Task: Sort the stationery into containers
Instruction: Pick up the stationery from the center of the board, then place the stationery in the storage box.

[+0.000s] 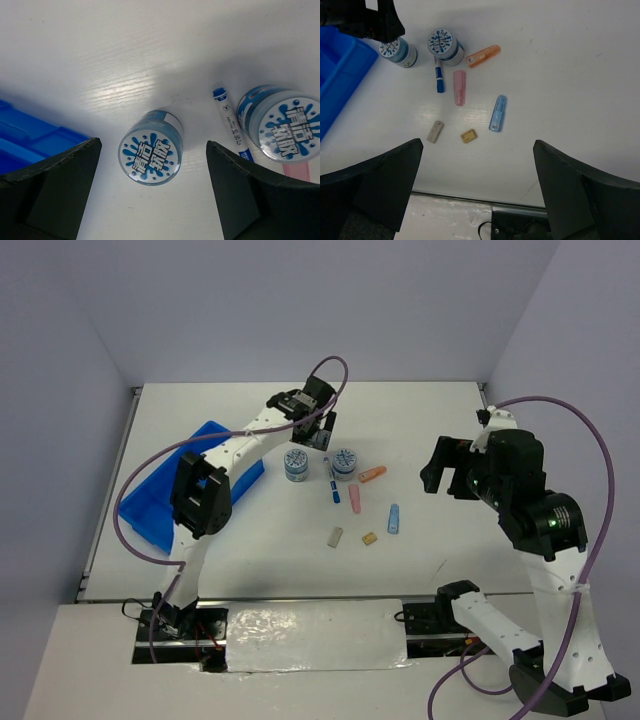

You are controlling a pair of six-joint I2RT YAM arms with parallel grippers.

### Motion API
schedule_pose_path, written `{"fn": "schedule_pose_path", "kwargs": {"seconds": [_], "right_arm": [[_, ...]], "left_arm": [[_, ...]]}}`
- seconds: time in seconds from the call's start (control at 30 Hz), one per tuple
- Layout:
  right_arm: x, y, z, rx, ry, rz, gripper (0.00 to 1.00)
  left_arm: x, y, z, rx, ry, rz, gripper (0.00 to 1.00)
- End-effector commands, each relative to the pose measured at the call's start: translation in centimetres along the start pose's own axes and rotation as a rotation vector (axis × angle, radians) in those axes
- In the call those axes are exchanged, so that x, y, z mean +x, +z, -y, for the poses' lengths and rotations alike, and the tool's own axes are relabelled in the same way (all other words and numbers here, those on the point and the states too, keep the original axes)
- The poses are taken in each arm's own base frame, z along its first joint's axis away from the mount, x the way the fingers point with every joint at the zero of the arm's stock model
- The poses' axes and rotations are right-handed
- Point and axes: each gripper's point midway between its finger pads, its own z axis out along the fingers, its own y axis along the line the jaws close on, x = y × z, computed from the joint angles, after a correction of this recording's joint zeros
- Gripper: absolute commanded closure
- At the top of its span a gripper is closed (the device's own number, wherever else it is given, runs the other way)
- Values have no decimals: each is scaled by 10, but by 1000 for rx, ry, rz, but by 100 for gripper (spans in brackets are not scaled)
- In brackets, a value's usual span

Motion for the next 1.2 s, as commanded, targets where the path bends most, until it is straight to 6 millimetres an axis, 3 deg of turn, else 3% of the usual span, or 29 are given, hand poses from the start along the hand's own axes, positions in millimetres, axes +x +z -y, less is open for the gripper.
{"fn": "schedule_pose_path", "kwargs": {"seconds": [0.0, 0.17, 0.37, 0.57, 0.67, 0.7, 0.73, 0.8, 0.87, 0.9, 0.93, 1.0, 1.07, 1.13, 1.17], "right_arm": [[5, -2, 0, -7, -23, -11, 0], [6, 3, -3, -16, -24, -27, 0], [4, 5, -8, -41, -28, -34, 0], [4, 5, -9, -45, -30, -34, 0], [4, 4, -10, -48, -32, -32, 0], [3, 3, -10, -47, -32, -31, 0], [3, 3, -10, -47, -32, -31, 0], [5, 3, -10, -48, -33, -33, 0], [6, 4, -10, -47, -33, -36, 0], [7, 5, -9, -46, -31, -38, 0], [7, 5, -10, -48, -31, -38, 0], [7, 7, -10, -48, -28, -37, 0], [7, 8, -11, -50, -27, -40, 0], [7, 9, -17, -82, -25, -47, 0], [7, 10, -18, -88, -24, -52, 0]], "left_arm": [[14, 9, -15, -55, 2, -38, 1], [24, 6, -6, 21, 0, -57, 1], [42, 20, -4, 32, -9, -96, 1], [44, 31, 0, 74, -24, -103, 3], [43, 32, 0, 80, -40, -118, 23], [40, 24, 1, 91, -42, -115, 41], [35, 17, 1, 99, -47, -101, 51], [12, -13, 0, 121, -64, -42, 73], [-16, -47, -6, 130, -88, 45, 77], [-33, -79, -15, 135, -108, 117, 78], [-42, -94, -25, 121, -134, 155, 78], [-61, -122, -66, 51, -215, 227, 79], [-63, -135, -115, -33, -309, 243, 81], [-55, -134, -145, -107, -350, 228, 80], [-52, -131, -170, -147, -382, 222, 80]]}}
